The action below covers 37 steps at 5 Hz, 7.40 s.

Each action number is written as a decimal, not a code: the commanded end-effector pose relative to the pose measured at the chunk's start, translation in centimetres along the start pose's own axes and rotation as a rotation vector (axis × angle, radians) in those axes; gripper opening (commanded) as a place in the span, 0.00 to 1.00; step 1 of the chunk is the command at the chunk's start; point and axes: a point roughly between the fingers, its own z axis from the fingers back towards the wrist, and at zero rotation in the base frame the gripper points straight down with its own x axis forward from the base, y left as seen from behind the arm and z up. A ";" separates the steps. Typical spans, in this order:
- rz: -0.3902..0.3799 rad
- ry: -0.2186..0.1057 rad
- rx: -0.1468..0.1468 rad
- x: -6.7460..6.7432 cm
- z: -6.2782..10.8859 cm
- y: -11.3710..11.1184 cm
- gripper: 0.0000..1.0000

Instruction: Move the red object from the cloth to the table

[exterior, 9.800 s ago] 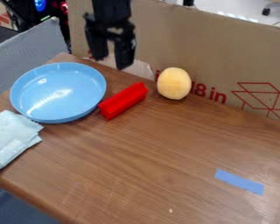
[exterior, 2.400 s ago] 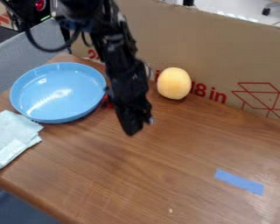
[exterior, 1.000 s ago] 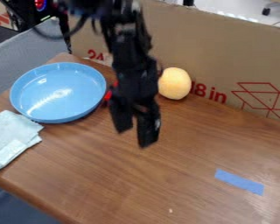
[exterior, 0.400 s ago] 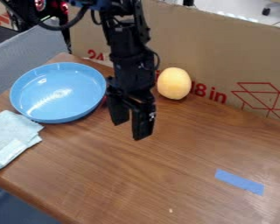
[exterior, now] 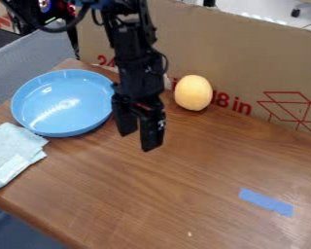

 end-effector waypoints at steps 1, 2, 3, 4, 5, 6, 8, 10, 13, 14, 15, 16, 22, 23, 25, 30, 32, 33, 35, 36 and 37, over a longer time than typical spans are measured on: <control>0.019 -0.039 0.005 0.3 0.1 1.2 1.00; 0.030 -0.066 0.020 -1.1 -0.1 1.7 1.00; 0.028 -0.066 0.048 1.3 1.3 1.6 1.00; 0.030 -0.078 0.055 1.2 2.2 1.8 1.00; 0.034 -0.058 0.057 0.3 0.9 1.1 1.00; 0.025 -0.074 0.058 1.2 1.5 1.9 1.00; 0.019 -0.092 0.052 2.2 2.4 3.8 1.00; 0.015 -0.103 0.114 3.9 2.3 3.9 1.00; 0.050 -0.062 0.142 0.6 3.2 5.6 1.00; 0.062 -0.033 0.129 -0.6 3.5 6.1 1.00; 0.080 -0.004 0.123 -0.6 3.2 5.5 1.00; 0.073 0.008 0.115 -0.9 3.4 5.0 1.00; 0.089 0.063 0.038 0.9 2.0 10.3 1.00; 0.066 0.064 0.020 0.8 0.5 12.3 1.00; 0.054 0.074 -0.007 1.0 -0.1 8.7 1.00; -0.031 -0.014 0.078 2.0 1.2 5.9 1.00; -0.079 -0.071 0.146 4.1 2.1 5.4 1.00; -0.082 -0.124 0.226 5.4 5.2 7.0 1.00; -0.024 -0.152 0.312 3.3 8.2 6.3 1.00; 0.001 -0.143 0.323 5.4 8.6 7.5 1.00; 0.020 -0.134 0.300 4.2 5.8 7.8 1.00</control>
